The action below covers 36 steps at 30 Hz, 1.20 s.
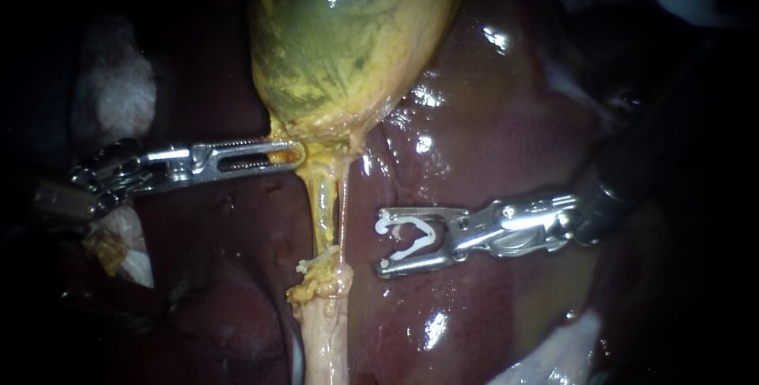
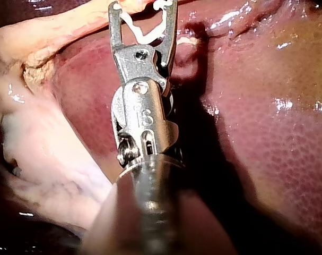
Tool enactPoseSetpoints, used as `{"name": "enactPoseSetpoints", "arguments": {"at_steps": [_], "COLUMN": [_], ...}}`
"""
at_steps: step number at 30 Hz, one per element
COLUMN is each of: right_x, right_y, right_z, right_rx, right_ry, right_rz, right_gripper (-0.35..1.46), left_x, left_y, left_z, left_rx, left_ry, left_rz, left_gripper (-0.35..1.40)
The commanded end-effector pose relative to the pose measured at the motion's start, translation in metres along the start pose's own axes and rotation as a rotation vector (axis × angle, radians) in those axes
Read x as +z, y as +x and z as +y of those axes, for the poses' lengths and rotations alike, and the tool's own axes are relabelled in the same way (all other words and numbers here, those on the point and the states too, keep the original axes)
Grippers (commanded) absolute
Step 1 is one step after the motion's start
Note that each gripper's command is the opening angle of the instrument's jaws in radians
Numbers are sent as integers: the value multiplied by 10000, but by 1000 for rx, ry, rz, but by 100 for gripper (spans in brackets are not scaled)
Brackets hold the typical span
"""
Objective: Clipping second clip left tube
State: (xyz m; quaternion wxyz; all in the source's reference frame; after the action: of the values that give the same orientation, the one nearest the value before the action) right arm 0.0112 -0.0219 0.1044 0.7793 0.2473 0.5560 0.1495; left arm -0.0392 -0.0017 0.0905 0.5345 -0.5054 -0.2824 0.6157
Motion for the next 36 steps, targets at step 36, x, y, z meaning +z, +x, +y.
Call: {"name": "enactPoseSetpoints", "arguments": {"at_steps": [36], "right_x": [1], "right_y": [3], "right_z": [-4], "right_rx": [34], "right_ry": [-14], "right_rz": [-1], "right_gripper": [60], "left_x": [-65], "left_y": [20], "left_z": [14], "left_rx": [-16], "left_ry": [-46], "left_rz": [-19], "left_gripper": [-35]}}
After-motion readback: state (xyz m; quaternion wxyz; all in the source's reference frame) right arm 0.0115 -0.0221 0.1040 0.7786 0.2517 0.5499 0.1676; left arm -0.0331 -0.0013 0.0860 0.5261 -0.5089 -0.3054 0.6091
